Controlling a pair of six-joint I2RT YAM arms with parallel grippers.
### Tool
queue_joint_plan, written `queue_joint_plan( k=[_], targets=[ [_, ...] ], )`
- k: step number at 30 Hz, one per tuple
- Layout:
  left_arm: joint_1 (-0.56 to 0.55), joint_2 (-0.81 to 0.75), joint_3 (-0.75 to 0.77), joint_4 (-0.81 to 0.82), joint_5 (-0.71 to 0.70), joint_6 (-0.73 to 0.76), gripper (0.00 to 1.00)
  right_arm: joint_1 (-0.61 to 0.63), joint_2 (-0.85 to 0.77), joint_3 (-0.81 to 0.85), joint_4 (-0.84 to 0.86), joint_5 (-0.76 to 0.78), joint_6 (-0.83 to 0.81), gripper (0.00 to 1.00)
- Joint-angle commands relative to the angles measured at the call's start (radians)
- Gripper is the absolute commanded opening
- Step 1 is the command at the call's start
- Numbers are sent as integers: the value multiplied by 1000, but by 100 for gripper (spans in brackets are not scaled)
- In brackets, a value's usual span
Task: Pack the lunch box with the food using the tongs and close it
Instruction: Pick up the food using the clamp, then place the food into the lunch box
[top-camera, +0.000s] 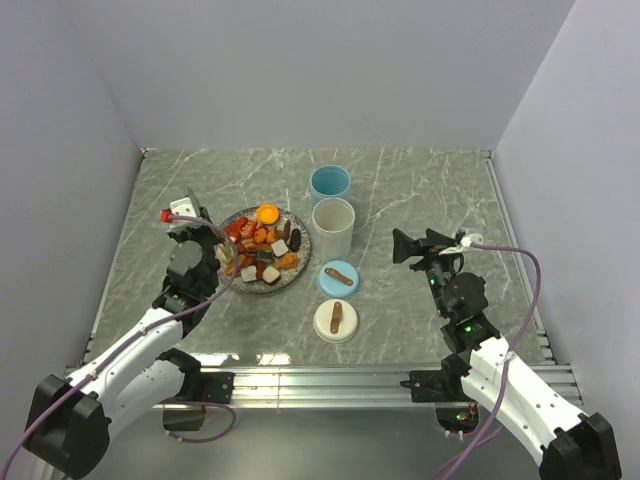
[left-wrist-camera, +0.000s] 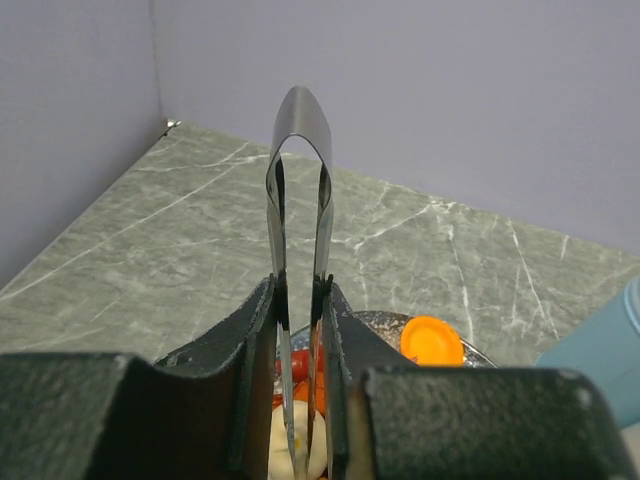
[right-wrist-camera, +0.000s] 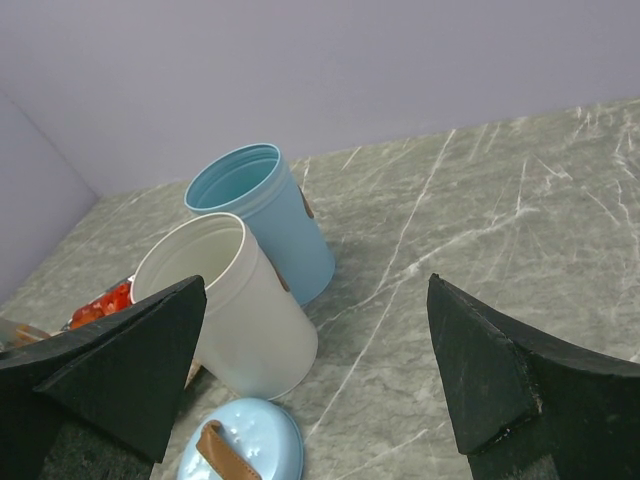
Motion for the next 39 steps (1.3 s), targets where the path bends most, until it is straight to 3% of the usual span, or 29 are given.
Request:
queue_joint_plan(
  k=[1,12,23,30,39],
  targets=[
    [1,-32,103,-24,81,-1,15,-6,-8,-3,46,-7,-14,98],
    [-36,20,349,-130,293,14,16,-6,-8,-3,45,4,-12,98],
    [-194,290,669,-124,443,59,16,-6,-5,-2,45,11,-12,98],
    [-266,450,817,-106,459,99,16,-8,-2,-3,51,11,-12,98],
    [-269,606,947,-57,471,131,17,-6,-2,-6,54,7,-12,98]
  ],
)
